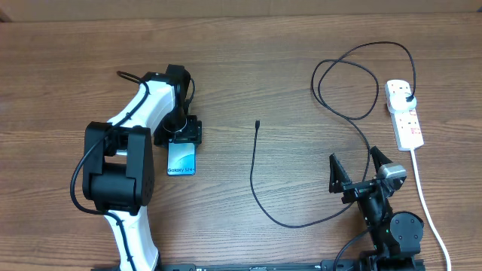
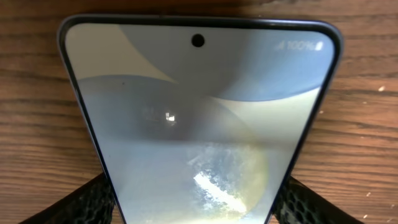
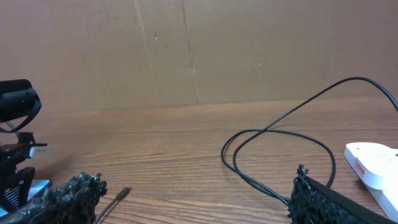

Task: Plug charger to phone and switch on socket
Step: 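Lower the left gripper and grasp the smartphone's top edge, then lift the smartphone and tilt it upright toward the cable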

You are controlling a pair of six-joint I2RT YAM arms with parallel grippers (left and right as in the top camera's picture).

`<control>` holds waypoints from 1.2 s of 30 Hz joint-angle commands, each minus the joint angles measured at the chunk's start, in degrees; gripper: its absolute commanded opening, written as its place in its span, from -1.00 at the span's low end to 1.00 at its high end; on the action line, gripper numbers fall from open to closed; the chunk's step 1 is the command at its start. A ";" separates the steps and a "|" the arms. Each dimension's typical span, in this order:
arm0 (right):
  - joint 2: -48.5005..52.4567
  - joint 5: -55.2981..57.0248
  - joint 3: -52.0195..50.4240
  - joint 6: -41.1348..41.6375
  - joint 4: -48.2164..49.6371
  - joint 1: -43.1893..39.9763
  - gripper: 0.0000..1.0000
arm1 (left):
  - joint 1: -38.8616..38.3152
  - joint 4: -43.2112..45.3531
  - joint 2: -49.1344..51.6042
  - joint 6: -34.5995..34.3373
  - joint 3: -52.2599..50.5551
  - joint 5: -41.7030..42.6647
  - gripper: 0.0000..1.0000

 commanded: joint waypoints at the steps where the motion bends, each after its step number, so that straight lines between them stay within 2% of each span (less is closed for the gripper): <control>1: -0.57 -0.24 -0.59 -0.04 0.31 0.11 1.00 | -0.15 1.18 1.18 1.33 0.02 1.01 0.32; 11: -0.57 -0.24 -0.59 -0.04 0.31 0.11 1.00 | -0.09 0.50 1.14 -0.33 2.62 1.51 0.23; 20: -0.57 -0.24 -0.59 -0.04 0.31 0.11 1.00 | -0.09 -7.43 1.11 -6.08 16.26 3.58 0.24; 26: -0.57 -0.24 -0.59 -0.04 0.31 0.11 1.00 | -0.07 -9.79 1.11 -13.31 22.16 12.96 0.23; 36: -0.57 -0.24 -0.59 -0.04 0.31 0.11 1.00 | -0.02 -9.94 1.14 -23.87 22.53 33.57 0.22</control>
